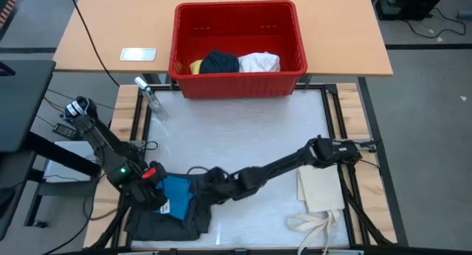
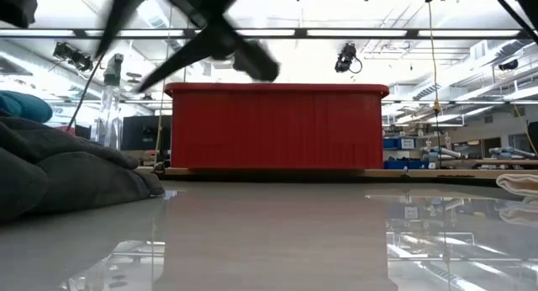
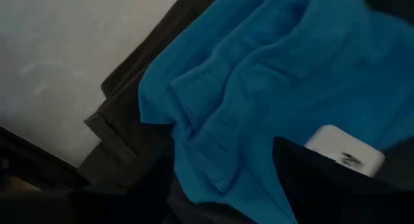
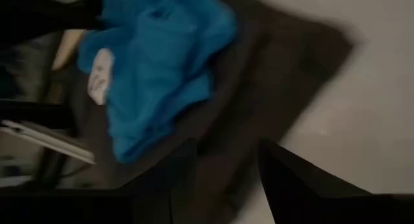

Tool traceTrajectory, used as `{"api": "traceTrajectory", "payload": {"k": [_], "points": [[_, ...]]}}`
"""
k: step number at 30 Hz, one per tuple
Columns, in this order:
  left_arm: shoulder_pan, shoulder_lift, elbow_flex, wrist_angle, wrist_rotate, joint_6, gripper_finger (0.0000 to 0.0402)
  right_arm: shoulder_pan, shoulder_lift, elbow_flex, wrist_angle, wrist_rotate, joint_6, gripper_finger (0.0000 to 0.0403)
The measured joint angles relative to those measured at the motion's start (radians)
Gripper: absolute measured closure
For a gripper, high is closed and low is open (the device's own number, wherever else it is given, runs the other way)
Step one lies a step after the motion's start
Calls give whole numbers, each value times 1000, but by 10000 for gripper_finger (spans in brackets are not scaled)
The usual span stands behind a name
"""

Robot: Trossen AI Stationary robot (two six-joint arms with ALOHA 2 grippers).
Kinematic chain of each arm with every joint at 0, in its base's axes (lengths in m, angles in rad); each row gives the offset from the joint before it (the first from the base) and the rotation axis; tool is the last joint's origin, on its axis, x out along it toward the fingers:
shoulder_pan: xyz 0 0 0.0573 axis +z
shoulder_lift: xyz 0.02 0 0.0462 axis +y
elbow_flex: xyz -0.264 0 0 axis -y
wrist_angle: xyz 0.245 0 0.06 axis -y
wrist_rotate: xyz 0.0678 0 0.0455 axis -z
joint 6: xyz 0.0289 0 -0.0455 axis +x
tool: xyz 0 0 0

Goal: Fold laundry
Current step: Stack the blue shorts on top of the dark blue shorts, then fold the black shorts

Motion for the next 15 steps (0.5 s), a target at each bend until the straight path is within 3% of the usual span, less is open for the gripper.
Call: {"api": "traceTrajectory", "payload": {"k": [4, 11, 15], "points": [[4, -62, 24, -6, -80, 18, 120, -55, -105, 0, -155, -76, -64, 233], [66, -126, 40, -16, -432, 132, 125, -224, -329, -1, -386, -307, -106, 233], [145, -128, 40, -64, -474, 189, 127, -337, -473, -1, -420, -455, -63, 233]]}}
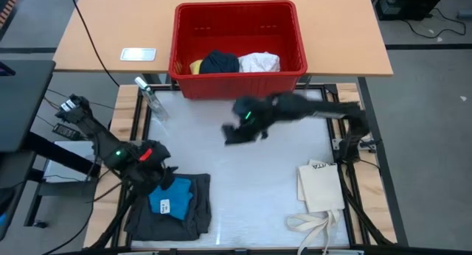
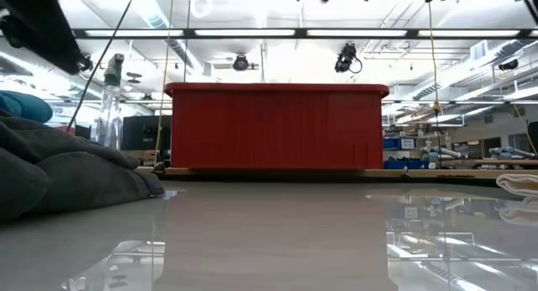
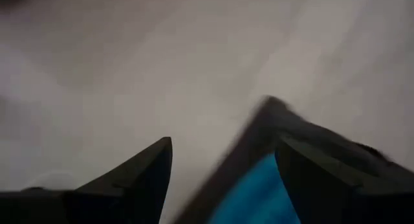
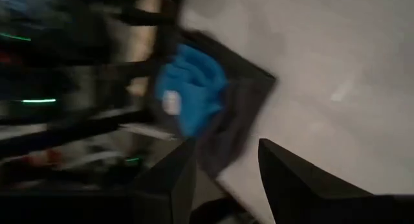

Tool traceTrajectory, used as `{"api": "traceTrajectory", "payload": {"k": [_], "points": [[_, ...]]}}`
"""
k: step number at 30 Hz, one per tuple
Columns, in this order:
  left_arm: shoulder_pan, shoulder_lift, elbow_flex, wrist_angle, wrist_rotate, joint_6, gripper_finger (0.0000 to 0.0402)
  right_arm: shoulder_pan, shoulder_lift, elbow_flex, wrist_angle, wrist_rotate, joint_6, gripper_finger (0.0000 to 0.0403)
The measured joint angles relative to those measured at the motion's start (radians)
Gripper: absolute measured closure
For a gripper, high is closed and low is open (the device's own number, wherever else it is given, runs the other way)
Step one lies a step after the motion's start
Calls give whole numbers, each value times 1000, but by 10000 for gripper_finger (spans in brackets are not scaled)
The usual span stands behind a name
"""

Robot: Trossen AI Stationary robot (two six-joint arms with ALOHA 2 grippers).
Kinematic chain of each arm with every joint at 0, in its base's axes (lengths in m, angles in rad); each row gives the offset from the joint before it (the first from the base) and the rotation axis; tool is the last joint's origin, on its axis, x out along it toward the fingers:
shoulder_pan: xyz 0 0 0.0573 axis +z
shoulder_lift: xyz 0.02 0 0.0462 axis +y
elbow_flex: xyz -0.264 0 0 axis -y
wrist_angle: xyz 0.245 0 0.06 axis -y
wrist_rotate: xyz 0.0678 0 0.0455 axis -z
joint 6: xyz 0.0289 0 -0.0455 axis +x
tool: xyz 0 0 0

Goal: Fold laundry
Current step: Fold the black shorts

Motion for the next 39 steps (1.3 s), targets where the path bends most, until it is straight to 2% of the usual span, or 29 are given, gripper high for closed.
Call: {"api": "traceTrajectory", "payload": {"k": [3, 5, 10, 14, 17, 20, 24, 27, 32, 37, 39], "points": [[63, 3, 0, -77, 1, 44, 127, -67, -100, 0, 6, -52, 8, 233], [109, 3, 0, -121, 1, 90, 127, -96, -169, 0, 7, -24, -18, 233], [211, 3, 0, -181, -17, 237, 127, -97, -295, 1, 6, 179, -92, 234], [290, 3, 0, -214, -61, 250, 127, -69, -341, 0, -10, 304, -151, 234], [372, 3, 0, -208, -114, 253, 127, -40, -369, 0, -91, 449, -199, 234], [473, 3, 0, -166, -111, 293, 127, -31, -377, 0, -234, 516, -245, 234], [579, 3, 0, -42, -11, 404, 127, -37, -377, 0, -390, 654, -317, 234], [631, 3, 19, 120, 57, 463, 127, -62, -372, 0, -441, 735, -394, 234], [720, 3, 90, 373, 79, 564, 128, -176, -360, -25, -369, 706, -613, 234], [842, 23, 137, 513, 153, 655, 128, -333, -344, -72, -231, 543, -814, 234], [894, 51, 153, 572, 183, 710, 128, -389, -335, -74, -183, 514, -877, 234]]}}
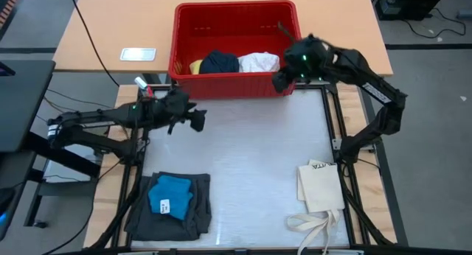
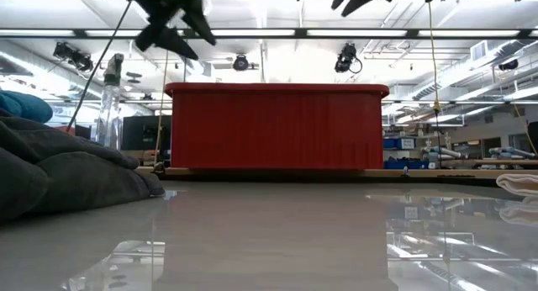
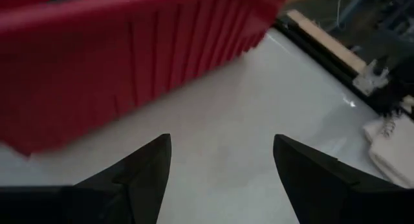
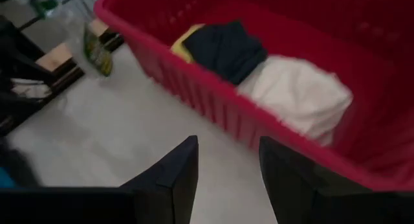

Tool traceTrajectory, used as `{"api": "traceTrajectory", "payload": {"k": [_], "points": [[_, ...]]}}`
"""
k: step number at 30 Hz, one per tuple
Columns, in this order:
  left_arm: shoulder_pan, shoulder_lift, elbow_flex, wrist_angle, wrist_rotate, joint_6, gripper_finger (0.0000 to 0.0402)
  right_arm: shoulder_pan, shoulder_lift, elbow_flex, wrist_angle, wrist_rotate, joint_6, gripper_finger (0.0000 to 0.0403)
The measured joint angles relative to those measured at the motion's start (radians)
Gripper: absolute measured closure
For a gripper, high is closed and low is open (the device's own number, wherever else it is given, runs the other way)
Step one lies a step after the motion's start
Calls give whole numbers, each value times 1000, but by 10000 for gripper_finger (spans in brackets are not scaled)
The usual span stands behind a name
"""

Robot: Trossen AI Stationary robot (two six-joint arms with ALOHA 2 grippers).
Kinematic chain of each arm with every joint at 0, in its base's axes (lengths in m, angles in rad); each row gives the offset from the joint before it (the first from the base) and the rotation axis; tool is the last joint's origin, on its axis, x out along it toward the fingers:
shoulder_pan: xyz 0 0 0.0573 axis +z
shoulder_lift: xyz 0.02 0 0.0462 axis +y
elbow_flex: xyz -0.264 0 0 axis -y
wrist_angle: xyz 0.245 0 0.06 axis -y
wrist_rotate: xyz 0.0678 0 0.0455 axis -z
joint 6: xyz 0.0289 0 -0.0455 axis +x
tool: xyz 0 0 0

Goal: Fold laundry
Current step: Fold the black shorts

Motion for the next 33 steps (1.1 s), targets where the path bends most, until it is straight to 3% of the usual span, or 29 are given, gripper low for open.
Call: {"api": "traceTrajectory", "payload": {"k": [8, 14, 19, 24, 28, 33], "points": [[264, 125, 104, 129, 72, 178, 128, -179, 121, 0, 55, -47, -187, 234], [481, 291, 283, 193, 277, 376, 128, -253, 262, -1, 79, -79, -195, 234], [615, 462, 421, 170, 397, 415, 128, -287, 353, -1, 58, -116, -166, 234], [662, 594, 464, 44, 513, 406, 128, -282, 393, 2, -31, -197, -110, 234], [662, 651, 464, -44, 531, 460, 128, -239, 389, -1, -71, -199, -72, 234], [700, 693, 464, 41, 528, 499, 128, -218, 384, 1, -65, -177, -40, 234]]}}
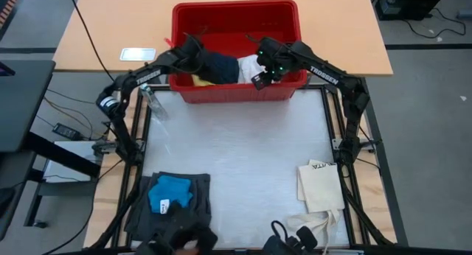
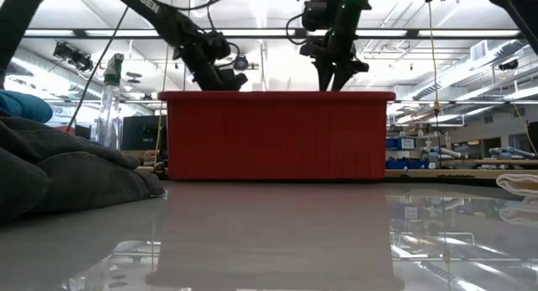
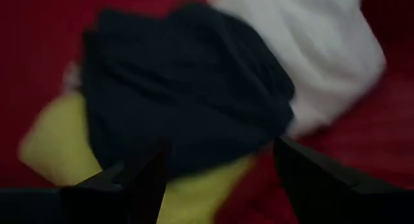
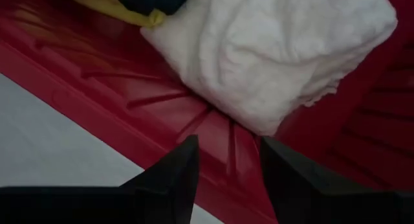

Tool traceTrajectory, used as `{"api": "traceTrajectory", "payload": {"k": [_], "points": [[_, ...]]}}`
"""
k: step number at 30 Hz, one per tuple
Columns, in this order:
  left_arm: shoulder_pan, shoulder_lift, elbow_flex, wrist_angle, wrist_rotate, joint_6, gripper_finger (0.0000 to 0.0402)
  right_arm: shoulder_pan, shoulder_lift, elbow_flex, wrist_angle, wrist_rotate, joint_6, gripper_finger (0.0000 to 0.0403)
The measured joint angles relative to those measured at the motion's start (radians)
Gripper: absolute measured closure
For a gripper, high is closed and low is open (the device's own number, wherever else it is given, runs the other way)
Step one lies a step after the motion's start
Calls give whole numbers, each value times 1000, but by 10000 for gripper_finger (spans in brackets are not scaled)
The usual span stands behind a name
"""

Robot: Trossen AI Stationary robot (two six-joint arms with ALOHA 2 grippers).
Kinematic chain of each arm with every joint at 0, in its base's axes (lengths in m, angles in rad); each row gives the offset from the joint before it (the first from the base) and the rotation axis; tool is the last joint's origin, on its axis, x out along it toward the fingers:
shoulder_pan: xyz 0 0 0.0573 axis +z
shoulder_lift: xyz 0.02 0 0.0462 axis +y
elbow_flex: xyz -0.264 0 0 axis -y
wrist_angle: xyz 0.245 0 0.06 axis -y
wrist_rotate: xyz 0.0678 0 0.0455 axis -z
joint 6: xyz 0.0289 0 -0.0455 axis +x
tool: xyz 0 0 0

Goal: Fold laundry
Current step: Fold the black shorts

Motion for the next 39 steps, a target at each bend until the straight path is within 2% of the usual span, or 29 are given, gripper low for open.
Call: {"api": "traceTrajectory", "payload": {"k": [6, 9, 11, 19, 21, 23, 29, 31, 35, 39], "points": [[91, 83, 0, 187, -13, -16, 127, -8, 9, 0, 23, -1, 2, 234], [121, 143, 2, 249, 38, -22, 127, -18, 9, 0, 38, -2, 3, 234], [132, 186, 7, 262, 67, -22, 127, -23, 7, 0, 36, -7, 9, 234], [146, 290, 49, 261, 67, -4, 137, -27, 7, 0, 35, -17, 30, 234], [145, 296, 49, 261, 57, 34, 161, -28, 7, 0, 44, -17, 30, 234], [142, 296, 51, 264, 46, 69, 202, -31, 7, 0, 53, -15, 30, 234], [138, 248, 50, 311, 35, 83, 372, -42, 7, 0, 70, 4, 50, 235], [139, 207, 50, 384, 46, 86, 385, -48, 7, 0, 70, 4, 54, 238], [139, 107, 50, 525, 107, 143, 374, -59, 7, 0, 89, 4, 56, 243], [135, -3, 50, 599, 196, 158, 377, -68, -8, -1, 142, 6, 55, 244]]}}
